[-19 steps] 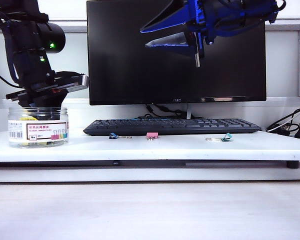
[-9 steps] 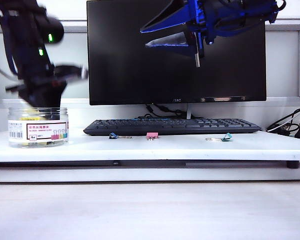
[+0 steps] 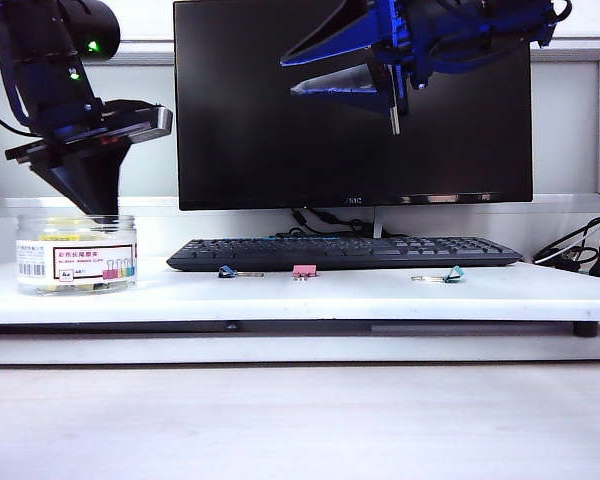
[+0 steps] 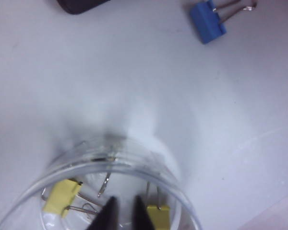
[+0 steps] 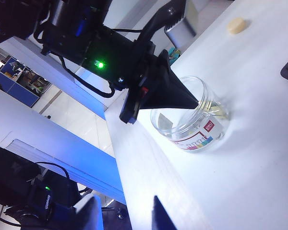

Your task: Take the clips out of the round transparent plastic box and place them on the table.

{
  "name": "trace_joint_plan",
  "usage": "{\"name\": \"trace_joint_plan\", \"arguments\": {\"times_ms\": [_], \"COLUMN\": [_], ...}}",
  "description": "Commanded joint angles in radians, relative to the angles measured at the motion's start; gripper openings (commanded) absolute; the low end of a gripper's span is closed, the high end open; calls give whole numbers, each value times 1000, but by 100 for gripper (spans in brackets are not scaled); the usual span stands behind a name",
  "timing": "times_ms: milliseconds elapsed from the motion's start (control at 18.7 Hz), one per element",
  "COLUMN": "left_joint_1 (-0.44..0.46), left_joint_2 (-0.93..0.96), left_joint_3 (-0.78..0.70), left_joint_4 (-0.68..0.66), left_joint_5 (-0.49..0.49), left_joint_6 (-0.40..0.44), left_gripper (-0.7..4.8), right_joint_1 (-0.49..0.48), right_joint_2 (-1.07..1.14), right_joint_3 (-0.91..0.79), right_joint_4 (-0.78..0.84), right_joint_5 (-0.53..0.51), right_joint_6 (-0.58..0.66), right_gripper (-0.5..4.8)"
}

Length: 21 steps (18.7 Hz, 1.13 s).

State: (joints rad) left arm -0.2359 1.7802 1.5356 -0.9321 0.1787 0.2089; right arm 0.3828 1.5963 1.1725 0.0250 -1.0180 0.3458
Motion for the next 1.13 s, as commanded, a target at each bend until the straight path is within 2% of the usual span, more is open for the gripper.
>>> {"name": "trace_joint_plan", "arguments": {"times_ms": [54,161,214,268,643,1125], "left_joint_1": [0,0,0,1,1,1], "left_joint_2": [-4,-4,1,12,78,133], "left_joint_3": [3,-1,-2,-2,-2,-1], "left_joint_4": [-50,-55,-55,-55,-31,16], "left_joint_5": [-12,-30,-30,-47,-78,-62], "left_joint_6": [48,50,56,65,72,92], "left_gripper": [59,69,136,144,144,144], "right_joint_1": [2,2,2,2,2,2], "right_joint_2": [-5,-5,-5,-5,-5,-5], "right_joint_3": [5,5,5,5,5,5], "right_joint_4": [10,10,10,10,26,59], "right_joint_5": [-13,-13,-13,-13,-13,-13], "right_joint_6": [-6,-6,-6,-6,-6,-6], "right_gripper": [148,148,148,148,148,148]}}
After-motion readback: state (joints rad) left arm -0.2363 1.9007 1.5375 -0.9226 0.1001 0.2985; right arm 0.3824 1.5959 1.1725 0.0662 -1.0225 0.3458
